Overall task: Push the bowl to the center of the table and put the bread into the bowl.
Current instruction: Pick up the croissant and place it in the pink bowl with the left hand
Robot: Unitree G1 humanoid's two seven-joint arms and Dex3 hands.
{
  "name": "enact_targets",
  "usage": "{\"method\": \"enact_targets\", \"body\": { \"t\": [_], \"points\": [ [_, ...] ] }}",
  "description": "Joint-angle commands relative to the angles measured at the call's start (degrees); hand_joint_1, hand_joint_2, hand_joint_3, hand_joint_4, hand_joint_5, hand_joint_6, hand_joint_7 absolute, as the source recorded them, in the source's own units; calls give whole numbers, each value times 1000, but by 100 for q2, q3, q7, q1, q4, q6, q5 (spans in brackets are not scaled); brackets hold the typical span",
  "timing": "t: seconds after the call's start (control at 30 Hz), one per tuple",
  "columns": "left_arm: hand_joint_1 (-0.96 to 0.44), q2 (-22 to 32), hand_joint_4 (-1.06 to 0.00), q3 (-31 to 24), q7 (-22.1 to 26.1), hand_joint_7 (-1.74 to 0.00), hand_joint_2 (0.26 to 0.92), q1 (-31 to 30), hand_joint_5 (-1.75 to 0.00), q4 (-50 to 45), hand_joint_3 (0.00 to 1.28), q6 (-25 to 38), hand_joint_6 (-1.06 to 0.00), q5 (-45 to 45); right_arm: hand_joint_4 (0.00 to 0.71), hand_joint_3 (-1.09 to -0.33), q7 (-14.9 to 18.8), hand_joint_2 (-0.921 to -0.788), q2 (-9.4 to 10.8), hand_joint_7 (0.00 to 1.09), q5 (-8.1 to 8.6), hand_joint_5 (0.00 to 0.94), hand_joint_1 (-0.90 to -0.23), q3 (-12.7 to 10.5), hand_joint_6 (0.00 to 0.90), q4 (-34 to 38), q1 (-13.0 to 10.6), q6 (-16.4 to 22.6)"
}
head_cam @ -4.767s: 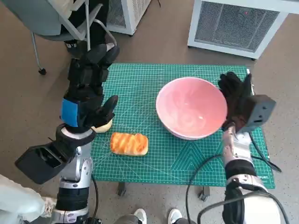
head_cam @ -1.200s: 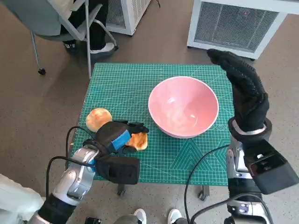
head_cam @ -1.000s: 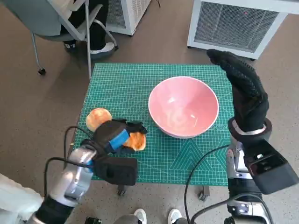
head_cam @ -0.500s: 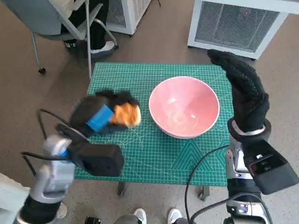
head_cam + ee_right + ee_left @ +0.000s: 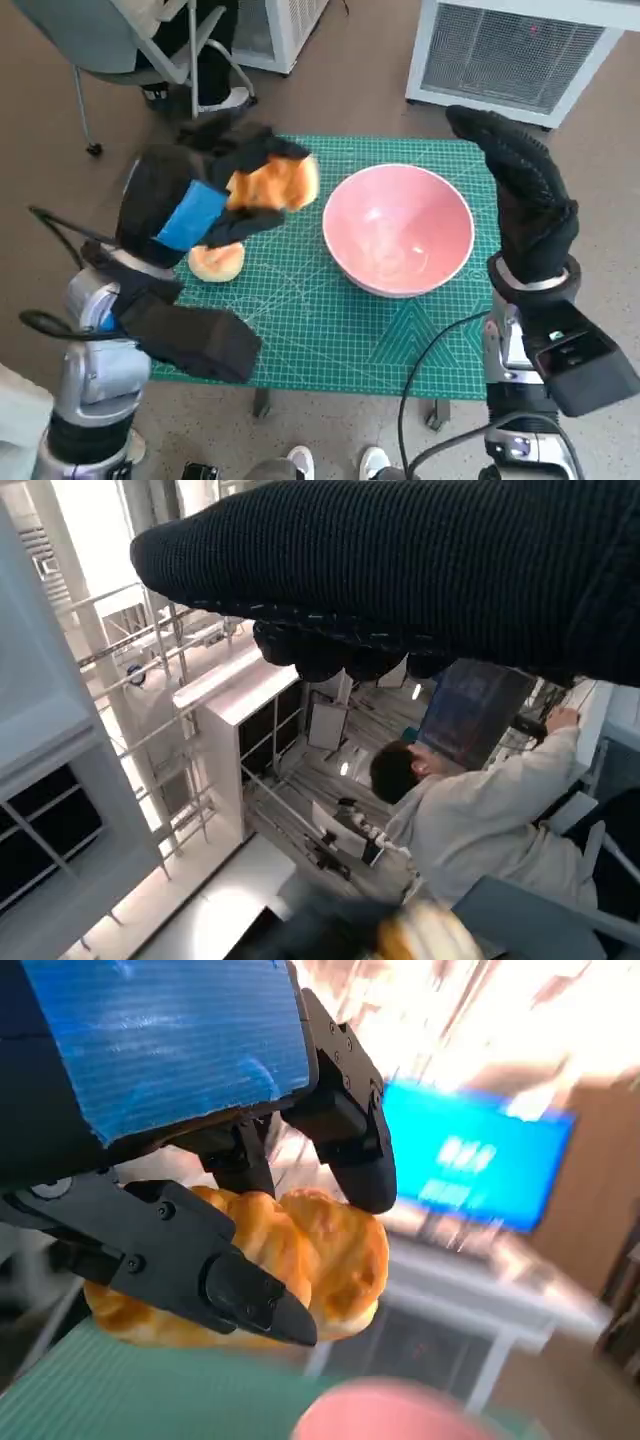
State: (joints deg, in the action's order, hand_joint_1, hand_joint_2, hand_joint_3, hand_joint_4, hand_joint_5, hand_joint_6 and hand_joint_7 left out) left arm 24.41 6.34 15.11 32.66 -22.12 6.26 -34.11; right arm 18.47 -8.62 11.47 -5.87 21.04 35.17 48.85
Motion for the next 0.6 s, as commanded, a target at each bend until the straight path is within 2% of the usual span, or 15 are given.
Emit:
{"method": "enact_targets", "body": {
  "t": [0.03, 0.1, 0.23, 0.4, 0.6],
  "points": [
    [4, -177, -945, 399, -317, -682, 829, 483, -986, 583, 4, -559, -955, -123, 311, -725, 33, -921, 1, 777, 59, 9, -540, -1, -1, 63, -69, -33],
    [3, -218, -932, 554, -408, -740, 836, 665, -986, 978, 7, -848, -921, -121, 312, -725, 30, -921, 5, 777, 62, 9, -540, -2, -1, 60, -66, -34],
    [2, -301, -819, 849, -508, -929, 882, 1018, -1074, 1819, 14, -1348, -795, -145, 313, -724, 19, -921, 11, 778, 64, 9, -540, -6, -1, 49, -65, -41],
    [2, -460, -716, 1196, -657, -1072, 914, 1447, -1172, 2931, 46, -1763, -677, -279, 314, -723, -11, -921, 16, 778, 32, 9, -538, -9, 0, 17, -88, -59],
    [1, -774, -643, 1571, -1028, -1140, 920, 1970, -1242, 4328, 91, -2050, -622, -545, 314, -723, -45, -921, 22, 778, 6, 9, -538, -16, 0, -43, -131, -94]
  ]
}}
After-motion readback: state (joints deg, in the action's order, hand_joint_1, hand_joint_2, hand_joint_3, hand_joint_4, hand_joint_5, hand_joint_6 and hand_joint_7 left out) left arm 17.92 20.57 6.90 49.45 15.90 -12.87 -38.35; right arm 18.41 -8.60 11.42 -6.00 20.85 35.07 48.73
